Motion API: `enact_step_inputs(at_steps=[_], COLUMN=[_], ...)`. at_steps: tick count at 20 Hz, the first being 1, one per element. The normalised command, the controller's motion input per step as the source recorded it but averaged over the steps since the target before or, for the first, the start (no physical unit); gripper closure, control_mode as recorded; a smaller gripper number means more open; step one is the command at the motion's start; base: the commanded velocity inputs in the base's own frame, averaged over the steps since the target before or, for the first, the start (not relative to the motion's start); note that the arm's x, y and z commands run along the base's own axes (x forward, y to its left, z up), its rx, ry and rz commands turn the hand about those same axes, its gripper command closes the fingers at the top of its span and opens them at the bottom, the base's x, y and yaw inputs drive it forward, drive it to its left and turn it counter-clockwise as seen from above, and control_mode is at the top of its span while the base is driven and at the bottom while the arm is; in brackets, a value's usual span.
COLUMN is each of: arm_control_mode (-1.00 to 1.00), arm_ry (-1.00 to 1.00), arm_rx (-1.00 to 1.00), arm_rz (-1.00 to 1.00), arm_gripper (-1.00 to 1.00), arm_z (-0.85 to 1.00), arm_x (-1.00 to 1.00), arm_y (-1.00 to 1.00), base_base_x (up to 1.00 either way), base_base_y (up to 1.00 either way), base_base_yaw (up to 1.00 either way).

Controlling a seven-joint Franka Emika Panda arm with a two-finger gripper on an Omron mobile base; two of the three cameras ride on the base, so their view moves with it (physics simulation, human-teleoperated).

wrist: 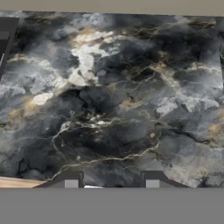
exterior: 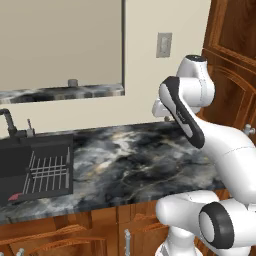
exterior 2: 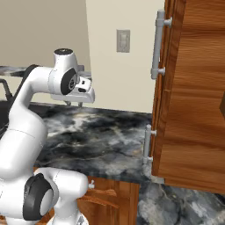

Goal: Take a straw from the drawer in front and place it inside the glass cup on the dining counter.

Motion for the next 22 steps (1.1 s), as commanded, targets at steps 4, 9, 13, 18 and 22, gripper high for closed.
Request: enact_step_inputs(at_steps=[4,9,13,18,22], arm_control_mode=[1.00,1.00,1.00,1.00,1.00], arm_ry=[-0.02,0.00,0.00,0.00,0.00], arm_rx=[0.00,0.00,0.00,0.00,0.00], arm_rz=[0.00,0.00,0.00,0.00,0.00], arm_gripper=[-1.00,-1.00,-1.00,-1.00,-1.00], arm_z=[0.00,0.00,0.00,0.00,0.00], arm_x=[-0.08,0.00,0.00,0.00,0.00], arm_y=[-0.04,0.00,0.00,0.00,0.00], base_base_x=[-0.06,-0.31,-0.72,-0.56,-0.32], base_base_y=[0.00,-0.02,0.19,0.27,0.58], base_base_yaw=[0.00,-0.02,-0.26,-0.27,-0.36])
